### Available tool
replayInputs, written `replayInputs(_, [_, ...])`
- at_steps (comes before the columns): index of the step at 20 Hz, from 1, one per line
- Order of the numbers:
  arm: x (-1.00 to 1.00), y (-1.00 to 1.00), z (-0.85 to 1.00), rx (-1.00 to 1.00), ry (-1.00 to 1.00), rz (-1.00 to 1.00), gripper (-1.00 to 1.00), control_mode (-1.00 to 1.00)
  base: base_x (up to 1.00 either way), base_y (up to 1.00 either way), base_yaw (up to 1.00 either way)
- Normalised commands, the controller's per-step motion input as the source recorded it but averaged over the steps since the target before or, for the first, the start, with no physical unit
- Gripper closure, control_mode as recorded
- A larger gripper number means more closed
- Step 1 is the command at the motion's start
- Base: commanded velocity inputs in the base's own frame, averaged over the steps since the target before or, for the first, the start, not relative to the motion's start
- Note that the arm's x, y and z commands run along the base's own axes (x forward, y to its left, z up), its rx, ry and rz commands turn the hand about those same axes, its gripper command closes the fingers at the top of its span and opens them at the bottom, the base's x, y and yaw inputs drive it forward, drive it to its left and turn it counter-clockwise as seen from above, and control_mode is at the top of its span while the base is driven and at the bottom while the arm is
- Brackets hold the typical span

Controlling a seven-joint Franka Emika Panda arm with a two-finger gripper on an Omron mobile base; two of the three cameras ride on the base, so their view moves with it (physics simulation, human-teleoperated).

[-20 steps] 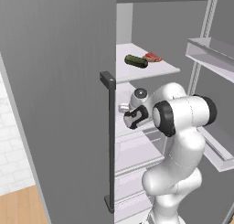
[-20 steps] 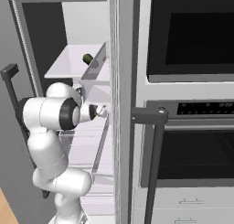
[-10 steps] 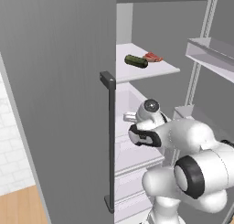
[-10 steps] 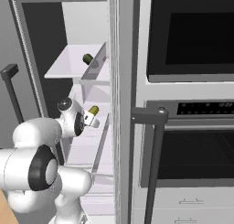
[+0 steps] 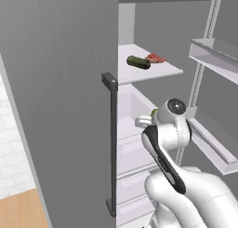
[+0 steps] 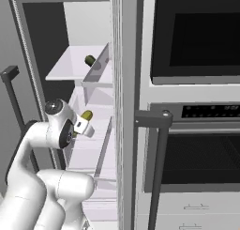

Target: Place one cucumber and one steak in each tupperware on the nearby counter, to pack two identical lunches.

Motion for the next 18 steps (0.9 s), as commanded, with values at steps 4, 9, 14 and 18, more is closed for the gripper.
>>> replayInputs(4, [-0.92,0.00,1.00,0.00,0.23,0.05,1.00,-1.00,0.00,0.00,0.00])
replayInputs(9, [-0.71,0.00,1.00,0.00,0.03,0.05,1.00,-1.00,0.00,0.00,0.00])
replayInputs(14, [-0.61,0.00,0.97,0.00,0.04,0.03,1.00,-1.00,0.00,0.00,0.00])
replayInputs(18, [-0.84,0.00,0.33,0.00,0.10,0.00,1.00,-1.00,0.00,0.00,0.00])
